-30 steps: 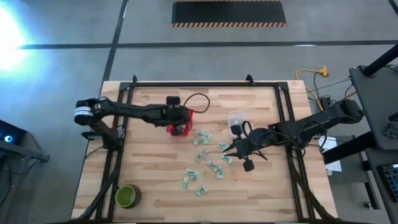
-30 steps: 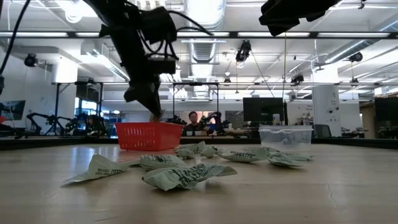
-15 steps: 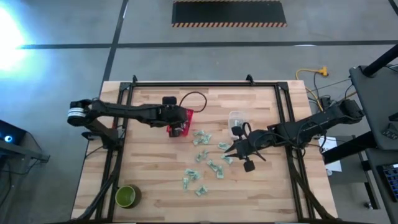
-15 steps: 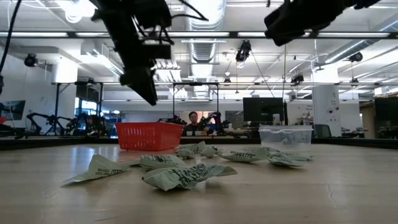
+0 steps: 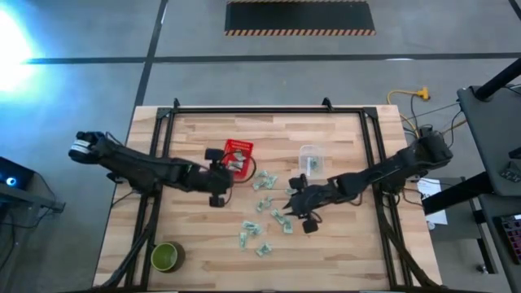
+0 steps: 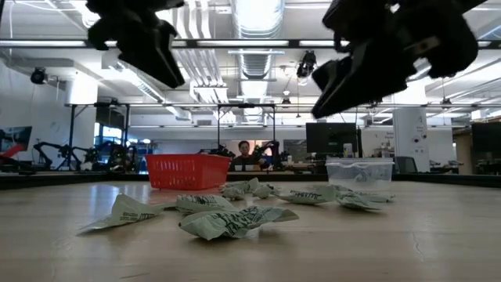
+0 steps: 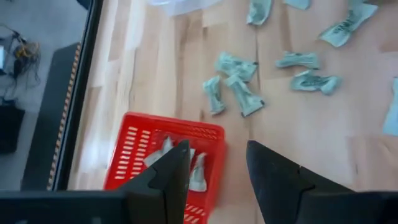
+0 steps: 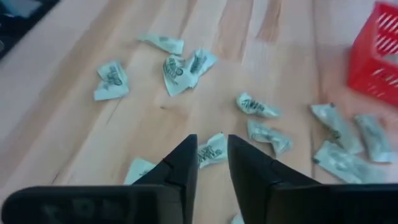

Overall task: Pick and place items into bin
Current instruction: Put the stevia packet into the transparent bin

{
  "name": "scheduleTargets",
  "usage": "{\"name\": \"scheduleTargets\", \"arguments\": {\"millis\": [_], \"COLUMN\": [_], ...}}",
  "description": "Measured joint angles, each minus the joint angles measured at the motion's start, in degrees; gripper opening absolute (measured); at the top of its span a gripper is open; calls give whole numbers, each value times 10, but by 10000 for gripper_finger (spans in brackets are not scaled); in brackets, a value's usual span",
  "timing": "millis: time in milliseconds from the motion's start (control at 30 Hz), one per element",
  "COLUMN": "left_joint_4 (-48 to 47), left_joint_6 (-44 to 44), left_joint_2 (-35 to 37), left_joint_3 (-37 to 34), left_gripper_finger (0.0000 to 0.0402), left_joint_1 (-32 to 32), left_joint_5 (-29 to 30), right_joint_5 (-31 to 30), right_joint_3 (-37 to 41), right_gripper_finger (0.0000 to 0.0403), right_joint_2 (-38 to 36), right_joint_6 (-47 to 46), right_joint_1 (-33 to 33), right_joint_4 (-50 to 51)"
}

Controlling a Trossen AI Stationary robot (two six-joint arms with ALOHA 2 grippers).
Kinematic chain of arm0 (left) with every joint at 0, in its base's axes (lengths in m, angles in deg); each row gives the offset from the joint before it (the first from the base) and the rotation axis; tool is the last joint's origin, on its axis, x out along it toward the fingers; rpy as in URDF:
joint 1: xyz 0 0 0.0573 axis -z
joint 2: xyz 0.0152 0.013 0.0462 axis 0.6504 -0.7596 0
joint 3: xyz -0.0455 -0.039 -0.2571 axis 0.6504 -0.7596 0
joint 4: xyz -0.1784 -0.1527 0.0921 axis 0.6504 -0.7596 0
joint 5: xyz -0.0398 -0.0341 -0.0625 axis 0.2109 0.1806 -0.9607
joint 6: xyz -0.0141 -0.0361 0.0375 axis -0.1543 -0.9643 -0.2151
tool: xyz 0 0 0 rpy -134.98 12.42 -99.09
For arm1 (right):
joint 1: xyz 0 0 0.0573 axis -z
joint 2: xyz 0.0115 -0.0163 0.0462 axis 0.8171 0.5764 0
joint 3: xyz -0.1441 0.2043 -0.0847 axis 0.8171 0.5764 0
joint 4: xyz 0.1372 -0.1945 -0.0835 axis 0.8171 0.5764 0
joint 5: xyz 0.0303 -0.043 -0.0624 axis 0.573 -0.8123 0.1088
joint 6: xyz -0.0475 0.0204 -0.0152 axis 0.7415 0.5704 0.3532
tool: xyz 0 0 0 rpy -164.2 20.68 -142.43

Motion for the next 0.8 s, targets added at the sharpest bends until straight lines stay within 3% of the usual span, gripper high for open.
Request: {"name": "scheduleTargets", "arguments": {"millis": [400,800], "left_joint_4": [8,10], "left_joint_6": [-47,-99], "left_joint_2": [9,9], "left_joint_3": [-48,-56], "left_gripper_finger": [141,141], "left_joint_1": [66,89], "left_joint_5": [60,60], "right_joint_5": [-31,-66], "right_joint_3": [-76,-156], "right_gripper_finger": [195,231], "right_joint_2": [105,184], "right_joint_6": [-81,-209], "right_joint_1": [0,0], "right_joint_4": [54,160]}}
